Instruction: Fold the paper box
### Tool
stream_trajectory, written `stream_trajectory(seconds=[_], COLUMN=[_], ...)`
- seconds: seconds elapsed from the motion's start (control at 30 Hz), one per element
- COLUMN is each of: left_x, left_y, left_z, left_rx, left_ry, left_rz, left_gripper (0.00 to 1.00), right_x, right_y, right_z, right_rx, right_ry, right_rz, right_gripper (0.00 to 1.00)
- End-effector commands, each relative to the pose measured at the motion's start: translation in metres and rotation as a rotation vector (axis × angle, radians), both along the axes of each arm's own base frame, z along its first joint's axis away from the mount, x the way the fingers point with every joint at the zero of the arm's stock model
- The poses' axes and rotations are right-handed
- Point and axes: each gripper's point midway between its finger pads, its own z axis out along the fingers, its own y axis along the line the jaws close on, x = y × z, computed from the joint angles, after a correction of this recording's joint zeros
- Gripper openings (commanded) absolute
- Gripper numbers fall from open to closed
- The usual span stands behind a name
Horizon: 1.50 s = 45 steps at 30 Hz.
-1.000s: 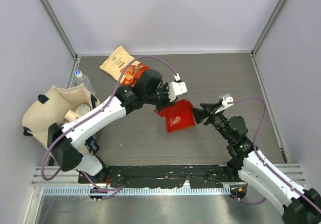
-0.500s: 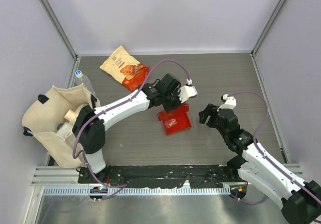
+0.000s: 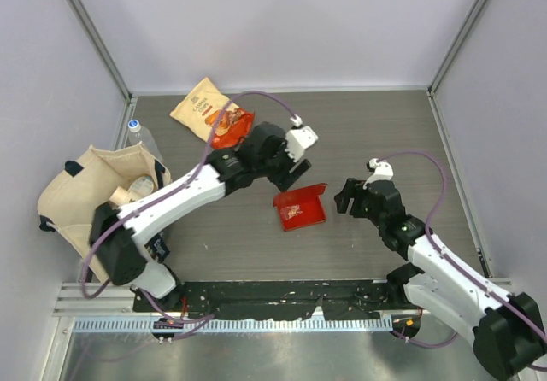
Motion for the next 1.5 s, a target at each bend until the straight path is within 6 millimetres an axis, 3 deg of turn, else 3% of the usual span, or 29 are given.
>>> stream_trajectory(seconds=[0.0, 0.03, 0.07, 0.13, 0.17, 0.2, 0.23, 0.27, 0.33, 0.37, 0.4, 0.43, 0.47, 0.67, 0.87, 1.23, 1.33, 1.47], left_x=[0.005, 0.0, -0.006, -0.018, -0.026, -0.031, -0.028, -0.035, -0.034, -0.036, -0.035, -0.034, -0.031, -0.016, -0.005, 0.007, 0.009, 0.012], left_y=[0.046, 0.052, 0.057, 0.056, 0.062, 0.067, 0.063, 0.071, 0.076, 0.08, 0.08, 0.073, 0.066, 0.048, 0.036, 0.03, 0.025, 0.023], left_z=[0.055, 0.054, 0.031, 0.042, 0.012, 0.022, 0.04, 0.011, 0.033, 0.012, 0.011, -0.005, -0.004, -0.049, -0.066, -0.072, -0.076, -0.077], left_rx=[-0.252, -0.294, -0.316, -0.483, -0.478, -0.574, -0.699, -0.71, -0.877, -0.862, -0.859, -0.799, -0.785, -0.666, -0.58, -0.516, -0.467, -0.424], left_ry=[-0.095, -0.077, -0.047, -0.034, 0.003, 0.006, -0.045, -0.03, -0.108, -0.103, -0.108, -0.092, -0.09, -0.075, -0.081, -0.069, -0.065, -0.05], left_rz=[0.302, 0.332, 0.351, 0.352, 0.369, 0.404, 0.396, 0.414, 0.414, 0.422, 0.419, 0.39, 0.373, 0.341, 0.309, 0.366, 0.375, 0.403], left_gripper=[0.71, 0.65, 0.65, 0.65, 0.67, 0.69, 0.71, 0.73, 0.75, 0.75, 0.76, 0.76, 0.76, 0.74, 0.64, 0.33, 0.32, 0.41], right_x=[0.01, 0.018, 0.02, 0.031, 0.034, 0.032, 0.039, 0.041, 0.042, 0.042, 0.042, 0.042, 0.042, 0.041, 0.041, 0.039, 0.039, 0.041], right_y=[0.037, 0.043, 0.047, 0.053, 0.055, 0.057, 0.063, 0.064, 0.069, 0.069, 0.069, 0.068, 0.065, 0.071, 0.076, 0.08, 0.08, 0.074], right_z=[0.024, 0.03, 0.03, 0.037, 0.034, 0.025, 0.041, 0.043, 0.042, 0.039, 0.034, 0.031, 0.025, 0.027, 0.017, 0.017, 0.02, 0.022], right_rx=[0.034, 0.047, 0.034, 0.028, 0.016, 0.014, 0.04, 0.045, 0.054, 0.048, 0.038, 0.031, 0.029, 0.061, 0.055, 0.083, 0.087, 0.069], right_ry=[-0.077, -0.113, -0.13, -0.2, -0.215, -0.222, -0.313, -0.333, -0.369, -0.369, -0.368, -0.361, -0.35, -0.418, -0.391, -0.379, -0.388, -0.401], right_rz=[0.215, 0.229, 0.261, 0.288, 0.304, 0.326, 0.335, 0.34, 0.366, 0.375, 0.385, 0.385, 0.379, 0.416, 0.45, 0.47, 0.464, 0.431], right_gripper=[0.71, 0.68, 0.67, 0.65, 0.66, 0.66, 0.67, 0.66, 0.66, 0.66, 0.66, 0.65, 0.65, 0.63, 0.53, 0.24, 0.18, 0.11])
